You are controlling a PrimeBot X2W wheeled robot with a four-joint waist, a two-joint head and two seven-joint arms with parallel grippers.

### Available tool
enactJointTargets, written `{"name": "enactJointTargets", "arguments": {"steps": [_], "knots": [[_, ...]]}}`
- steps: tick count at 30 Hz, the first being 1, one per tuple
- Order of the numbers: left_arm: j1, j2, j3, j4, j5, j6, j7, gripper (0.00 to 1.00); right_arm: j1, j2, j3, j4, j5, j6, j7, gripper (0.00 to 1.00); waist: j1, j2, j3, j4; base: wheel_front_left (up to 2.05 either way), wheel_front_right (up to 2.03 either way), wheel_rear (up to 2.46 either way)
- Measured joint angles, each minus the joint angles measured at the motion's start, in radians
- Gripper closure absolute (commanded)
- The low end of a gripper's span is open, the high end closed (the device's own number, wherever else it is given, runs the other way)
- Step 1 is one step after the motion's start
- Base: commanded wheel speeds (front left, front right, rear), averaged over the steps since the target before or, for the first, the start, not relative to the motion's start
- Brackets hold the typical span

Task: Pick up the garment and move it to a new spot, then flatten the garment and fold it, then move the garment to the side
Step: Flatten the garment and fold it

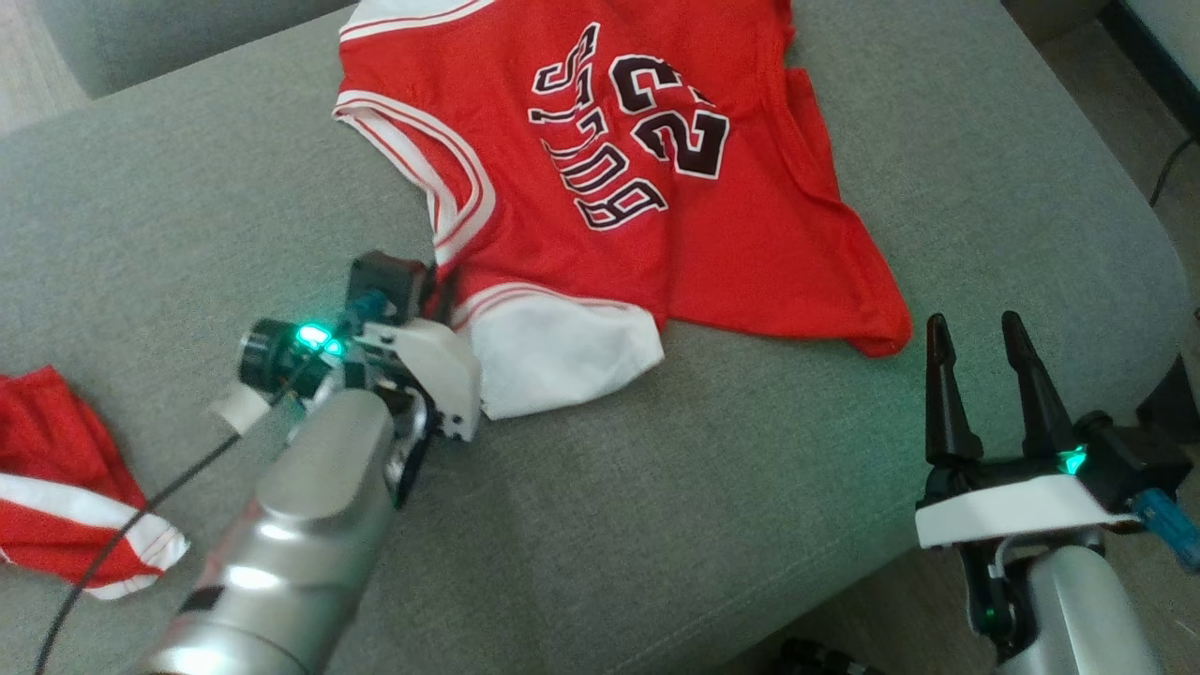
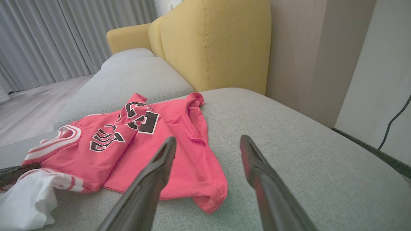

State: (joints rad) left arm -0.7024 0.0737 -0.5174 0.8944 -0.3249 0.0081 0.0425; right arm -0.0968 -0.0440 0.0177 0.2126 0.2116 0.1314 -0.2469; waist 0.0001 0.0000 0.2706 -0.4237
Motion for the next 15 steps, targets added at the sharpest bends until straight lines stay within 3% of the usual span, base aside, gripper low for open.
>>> {"name": "enactJointTargets", "arguments": {"steps": [7, 13, 14, 15], "knots": [[-0.131, 0.061, 0.009, 0.047, 0.007, -0.002, -0.053, 1.0, -0.029, 0.0, 0.021, 0.01, 0.0, 0.0, -0.001, 0.0, -0.0001, 0.0, 0.011, -0.007, 0.0, 0.0, 0.0], [-0.201, 0.092, 0.006, 0.095, 0.018, -0.034, -0.053, 1.0, -0.041, 0.0, 0.042, 0.012, 0.006, 0.0, -0.001, 0.0, -0.0001, 0.0, 0.017, -0.013, 0.0, 0.0, 0.0], [-0.207, 0.096, 0.002, 0.105, 0.019, -0.036, -0.053, 0.66, -0.041, 0.0, 0.043, 0.012, 0.009, 0.0, -0.001, 0.0, -0.0001, 0.0, 0.018, -0.013, 0.0, 0.0, 0.0], [-0.212, 0.1, -0.002, 0.115, 0.027, -0.042, -0.056, 0.4, -0.042, 0.0, 0.044, 0.012, 0.009, 0.0, -0.001, 0.0, -0.0001, 0.0, 0.02, -0.013, 0.0, 0.0, 0.0]]}}
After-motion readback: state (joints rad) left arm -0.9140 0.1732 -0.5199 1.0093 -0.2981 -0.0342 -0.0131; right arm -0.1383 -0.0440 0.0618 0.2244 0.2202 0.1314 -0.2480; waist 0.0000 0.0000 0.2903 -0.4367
